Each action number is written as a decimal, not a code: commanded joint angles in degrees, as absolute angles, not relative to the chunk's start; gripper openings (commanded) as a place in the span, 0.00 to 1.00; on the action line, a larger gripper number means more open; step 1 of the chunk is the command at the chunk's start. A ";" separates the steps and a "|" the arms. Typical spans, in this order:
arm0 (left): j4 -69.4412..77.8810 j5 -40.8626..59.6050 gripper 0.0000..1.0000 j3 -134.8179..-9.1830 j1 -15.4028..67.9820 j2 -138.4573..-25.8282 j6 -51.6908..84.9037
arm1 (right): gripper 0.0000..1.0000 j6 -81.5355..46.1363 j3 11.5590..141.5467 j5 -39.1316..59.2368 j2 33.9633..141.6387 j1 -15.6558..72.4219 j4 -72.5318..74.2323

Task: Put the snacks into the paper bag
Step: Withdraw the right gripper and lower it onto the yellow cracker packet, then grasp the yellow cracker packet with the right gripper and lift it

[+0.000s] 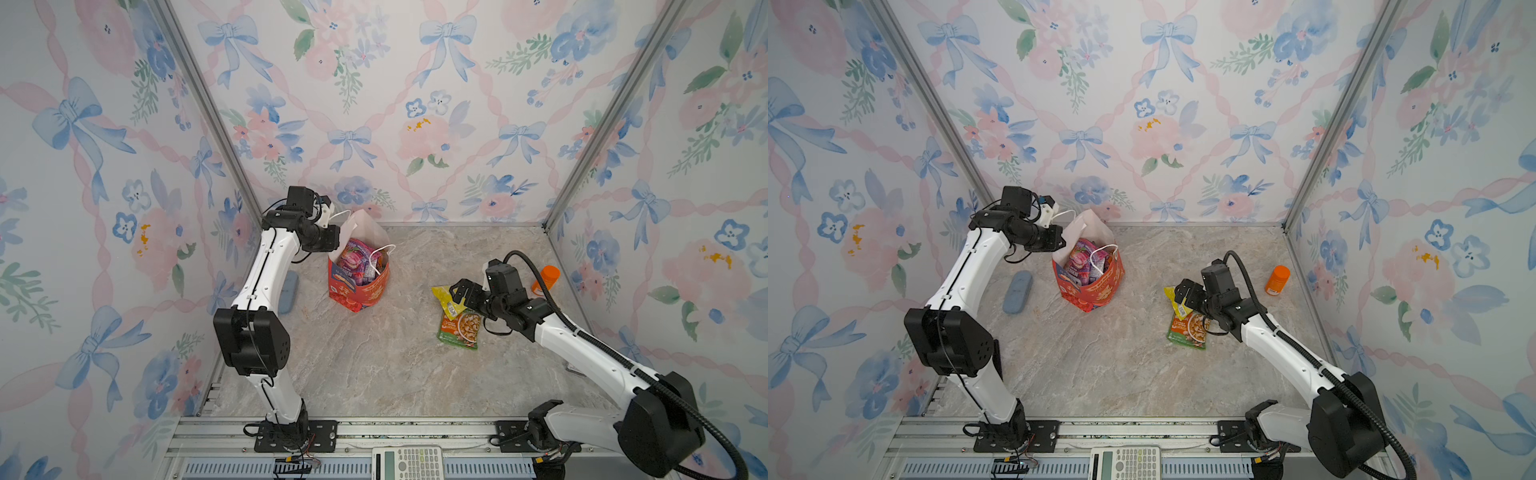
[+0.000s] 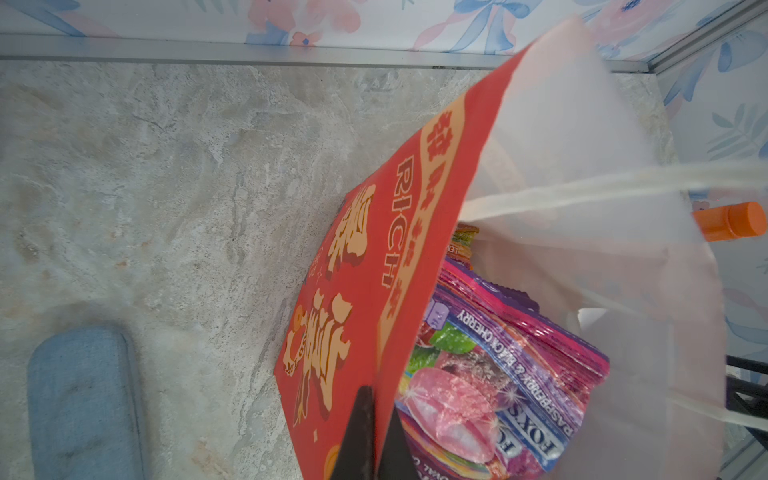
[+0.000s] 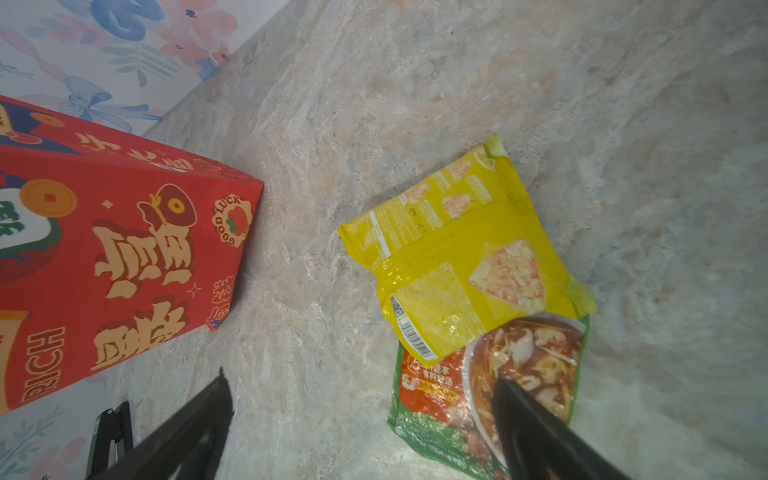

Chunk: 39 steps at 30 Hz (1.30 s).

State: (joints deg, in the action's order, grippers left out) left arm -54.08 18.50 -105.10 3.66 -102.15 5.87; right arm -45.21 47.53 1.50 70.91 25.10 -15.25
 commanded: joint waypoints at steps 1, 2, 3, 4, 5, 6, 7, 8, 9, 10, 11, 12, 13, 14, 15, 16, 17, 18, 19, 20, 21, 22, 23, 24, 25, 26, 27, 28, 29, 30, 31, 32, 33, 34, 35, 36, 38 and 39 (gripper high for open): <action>-56.06 18.11 0.00 -104.51 3.25 -100.13 6.24 | 0.98 -50.30 43.71 2.58 69.75 23.14 -10.71; -56.07 18.11 0.00 -104.55 3.28 -100.21 6.24 | 0.98 -51.27 42.59 3.01 69.62 22.54 -9.61; -56.02 18.11 0.00 -104.51 3.25 -100.21 6.24 | 0.98 -52.06 41.55 3.64 69.65 21.91 -8.61; -56.07 18.11 0.00 -104.50 3.26 -100.26 6.24 | 0.99 -52.92 40.39 4.50 69.59 21.30 -7.43; -56.01 18.11 0.00 -104.44 3.26 -100.24 6.28 | 0.99 -53.56 39.40 4.91 69.55 20.67 -6.83; -56.03 18.11 0.00 -104.41 3.21 -100.16 6.24 | 1.00 -53.80 38.71 4.88 69.63 20.29 -6.77; -55.99 18.06 0.00 -104.43 3.25 -100.11 6.25 | 1.00 -53.79 38.05 5.02 69.65 19.87 -6.54; -55.96 18.02 0.00 -104.41 3.21 -100.12 6.25 | 0.98 -53.69 37.28 5.44 69.78 19.57 -5.85; -55.99 18.02 0.00 -104.47 3.25 -100.25 6.29 | 0.97 -53.66 36.86 5.84 70.02 19.35 -5.27; -56.00 18.10 0.00 -104.52 3.25 -100.32 6.31 | 0.95 -53.83 36.42 6.34 70.50 19.10 -4.48; -56.07 18.19 0.00 -104.56 3.19 -100.36 6.33 | 0.92 -53.92 36.30 7.01 71.03 18.97 -3.70; -56.06 18.28 0.00 -104.50 3.25 -100.36 6.38 | 0.91 -54.08 36.23 7.59 71.59 18.78 -3.16; -56.06 18.24 0.00 -104.43 3.25 -100.30 6.34 | 0.89 -54.22 36.30 8.22 72.36 18.76 -2.28; -56.01 18.12 0.00 -104.43 3.26 -100.26 6.26 | 0.86 -54.59 36.18 8.75 73.16 18.79 -1.33; -56.02 18.11 0.00 -104.41 3.20 -100.19 6.29 | 0.83 -54.82 36.13 9.19 73.81 18.80 -0.47; -56.02 18.02 0.00 -104.43 3.25 -100.11 6.25 | 0.79 -55.15 36.12 9.57 74.69 18.73 0.41; -56.03 18.02 0.00 -104.45 3.26 -100.11 6.30 | 0.77 -55.43 36.13 9.80 75.53 18.74 1.29; -56.02 18.06 0.00 -104.42 3.29 -100.11 6.25 | 0.75 -55.73 36.12 9.84 76.24 18.70 2.01; -56.01 18.11 0.00 -104.41 3.25 -100.18 6.26 | 0.73 -56.13 36.17 9.99 77.08 18.62 2.95; -55.99 18.09 0.00 -104.41 3.25 -100.28 6.24 | 0.72 -56.48 36.18 10.14 78.17 18.46 4.04; -56.07 18.11 0.00 -104.41 3.26 -100.23 6.24 | 0.70 -56.75 36.15 10.26 79.07 18.38 5.02; -56.05 18.19 0.00 -104.41 3.26 -100.32 6.24 | 0.68 -57.15 36.30 10.56 80.16 18.16 6.00; -56.05 18.19 0.00 -104.35 3.25 -100.29 6.30 | 0.66 -57.56 36.38 11.01 81.18 18.02 7.25; -56.01 18.22 0.00 -104.33 3.25 -100.27 6.24 | 0.63 -57.87 36.57 11.24 82.11 17.79 8.17; -56.02 18.19 0.00 -104.33 3.21 -100.21 6.24 | 0.60 -57.91 36.90 11.25 83.08 17.73 8.85; -55.99 18.19 0.00 -104.33 3.25 -100.20 6.28 | 0.56 -57.92 37.28 11.34 84.05 17.75 9.36; -56.05 18.11 0.00 -104.37 3.21 -100.17 6.25 | 0.52 -57.70 37.68 11.38 84.80 17.73 9.70; -55.98 18.02 0.00 -104.36 3.25 -100.26 6.24 | 0.47 -57.26 38.26 11.77 85.60 17.73 9.67; -56.06 18.04 0.00 -104.35 3.25 -100.27 6.26 | 0.42 -56.77 38.99 11.99 86.17 17.71 9.14; -55.95 18.02 0.00 -104.30 3.25 -100.21 6.24 | 0.36 -56.48 39.41 12.03 86.51 17.80 9.10; -56.09 18.01 0.00 -104.33 3.30 -100.28 6.24 | 0.31 -56.27 39.70 12.29 86.59 17.84 9.22; -56.07 17.93 0.00 -104.33 3.25 -100.23 6.24 | 0.26 -55.83 40.07 12.25 86.37 17.92 9.15; -55.99 17.90 0.00 -104.33 3.26 -100.24 6.28 | 0.22 -55.20 40.57 11.96 85.95 18.08 8.55; -55.98 17.85 0.00 -104.33 3.26 -100.29 6.24 | 0.20 -54.06 41.51 11.03 85.31 18.38 7.05; -55.99 17.86 0.00 -104.33 3.23 -100.30 6.24 | 0.19 -52.41 42.54 10.00 84.50 19.01 4.91; -56.03 17.85 0.00 -104.25 3.21 -100.36 6.23 | 0.18 -50.87 43.67 9.10 83.78 19.64 3.02; -56.07 17.84 0.00 -104.24 3.30 -100.46 6.24 | 0.15 -47.09 47.06 7.00 82.23 21.36 -1.51; -56.06 17.93 0.00 -104.15 3.24 -100.57 6.25 | 0.14 -45.52 48.70 5.96 81.66 22.24 -3.28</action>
